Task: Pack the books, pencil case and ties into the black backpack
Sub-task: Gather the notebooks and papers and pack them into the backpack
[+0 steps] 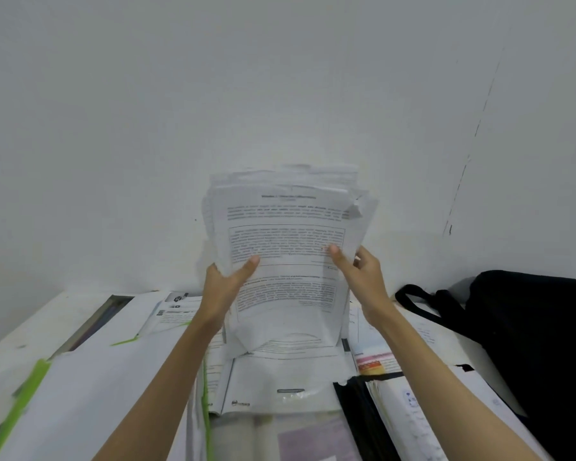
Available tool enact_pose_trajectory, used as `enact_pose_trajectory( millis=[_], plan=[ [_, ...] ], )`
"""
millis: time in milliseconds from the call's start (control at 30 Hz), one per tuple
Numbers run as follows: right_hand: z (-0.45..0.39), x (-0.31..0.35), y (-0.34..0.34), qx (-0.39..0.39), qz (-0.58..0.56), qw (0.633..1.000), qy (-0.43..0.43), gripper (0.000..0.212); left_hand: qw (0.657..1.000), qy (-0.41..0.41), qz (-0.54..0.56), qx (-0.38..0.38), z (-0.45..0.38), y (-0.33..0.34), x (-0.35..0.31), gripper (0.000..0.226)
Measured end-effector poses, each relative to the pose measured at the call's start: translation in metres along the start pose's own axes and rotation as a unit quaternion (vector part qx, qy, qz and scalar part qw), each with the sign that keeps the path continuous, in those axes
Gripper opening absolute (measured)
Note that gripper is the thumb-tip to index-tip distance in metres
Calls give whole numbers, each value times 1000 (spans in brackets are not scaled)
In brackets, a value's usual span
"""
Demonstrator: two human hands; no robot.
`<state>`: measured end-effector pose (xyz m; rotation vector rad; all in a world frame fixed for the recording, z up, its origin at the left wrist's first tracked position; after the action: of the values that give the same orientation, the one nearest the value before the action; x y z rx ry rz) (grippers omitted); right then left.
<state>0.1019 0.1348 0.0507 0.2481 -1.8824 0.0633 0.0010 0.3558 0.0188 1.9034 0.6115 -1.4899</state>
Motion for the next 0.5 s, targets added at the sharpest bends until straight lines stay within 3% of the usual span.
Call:
enact_pose_trajectory(
  millis=[100,167,233,300,433,500],
  plan=[
    [6,-7,7,8,24,1000,-6,37,1000,-22,14,-4,6,-5,8,21],
    [12,-12,14,6,44,999,-16,56,999,-33,26,-19,14,-4,10,20],
    [17,-14,20,-2,54,998,-17,74,998,-42,32,-32,17,-1,12,36],
    [17,-14,21,-16,60,998,-23,64,998,-39,25,-30,14,0,15,43],
    [12,-23,5,-54,71,996,-26,30,999,2,-37,0,14,-1,11,20],
    [18,-34,2,-45,91,994,-29,16,997,22,-67,26,15,-4,16,24]
  ],
)
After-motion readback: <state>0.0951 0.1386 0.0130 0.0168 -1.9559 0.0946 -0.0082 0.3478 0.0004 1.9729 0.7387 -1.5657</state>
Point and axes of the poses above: each hand's wrist, its own z-axis away from the middle knuckle, its own y-axis out of the palm, x = y × z, the point moved 8 cm from there along -z, towards the middle knuckle, and after that the axes turned 10 degrees about -x, right-handed, at the moved point
